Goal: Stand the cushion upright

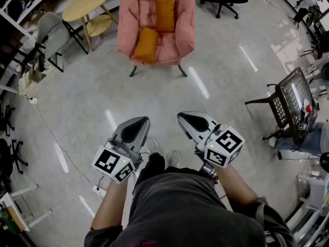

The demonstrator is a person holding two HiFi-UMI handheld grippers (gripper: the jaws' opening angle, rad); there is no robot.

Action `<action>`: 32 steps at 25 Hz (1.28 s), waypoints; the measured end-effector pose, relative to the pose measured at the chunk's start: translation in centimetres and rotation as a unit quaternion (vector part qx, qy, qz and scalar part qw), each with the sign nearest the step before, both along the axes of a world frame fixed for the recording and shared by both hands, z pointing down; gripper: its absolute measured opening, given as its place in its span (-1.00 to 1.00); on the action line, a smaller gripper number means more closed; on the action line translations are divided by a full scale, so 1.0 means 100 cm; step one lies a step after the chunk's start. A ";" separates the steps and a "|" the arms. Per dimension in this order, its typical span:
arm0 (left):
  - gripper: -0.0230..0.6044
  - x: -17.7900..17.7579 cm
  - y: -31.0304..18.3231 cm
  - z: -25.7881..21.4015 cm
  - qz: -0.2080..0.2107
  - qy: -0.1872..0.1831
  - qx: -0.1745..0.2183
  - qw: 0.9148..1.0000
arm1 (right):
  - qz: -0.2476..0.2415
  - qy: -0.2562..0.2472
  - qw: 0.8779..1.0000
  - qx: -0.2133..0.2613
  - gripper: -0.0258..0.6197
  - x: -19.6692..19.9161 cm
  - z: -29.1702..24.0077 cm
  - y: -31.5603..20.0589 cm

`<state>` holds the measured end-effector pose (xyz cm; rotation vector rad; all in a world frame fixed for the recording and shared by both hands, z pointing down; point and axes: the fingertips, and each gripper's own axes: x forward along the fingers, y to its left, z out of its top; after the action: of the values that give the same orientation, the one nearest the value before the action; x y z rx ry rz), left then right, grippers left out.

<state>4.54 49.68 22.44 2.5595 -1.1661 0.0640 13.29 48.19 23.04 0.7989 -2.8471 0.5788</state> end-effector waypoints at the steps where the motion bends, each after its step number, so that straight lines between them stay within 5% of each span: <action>1: -0.89 0.000 0.000 -0.001 0.000 0.000 -0.001 1.000 | -0.001 0.000 1.000 0.000 -0.87 0.000 0.000 0.000; 19: -0.89 -0.010 0.007 0.023 -0.007 -0.021 -0.015 1.000 | 0.010 0.006 0.999 -0.036 -0.87 0.008 0.028 0.008; 28: -0.86 -0.056 -0.058 0.053 0.020 -0.020 -0.020 0.999 | 0.031 0.016 0.998 -0.044 -0.87 -0.026 0.048 -0.048; 32: -0.62 -0.074 -0.090 0.057 0.028 -0.025 -0.022 0.999 | 0.054 0.017 0.998 -0.038 -0.87 -0.038 0.049 -0.084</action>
<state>-2.85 40.66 28.19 2.5663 -1.0970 0.1647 9.49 39.81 27.94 0.9458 -2.7473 0.6761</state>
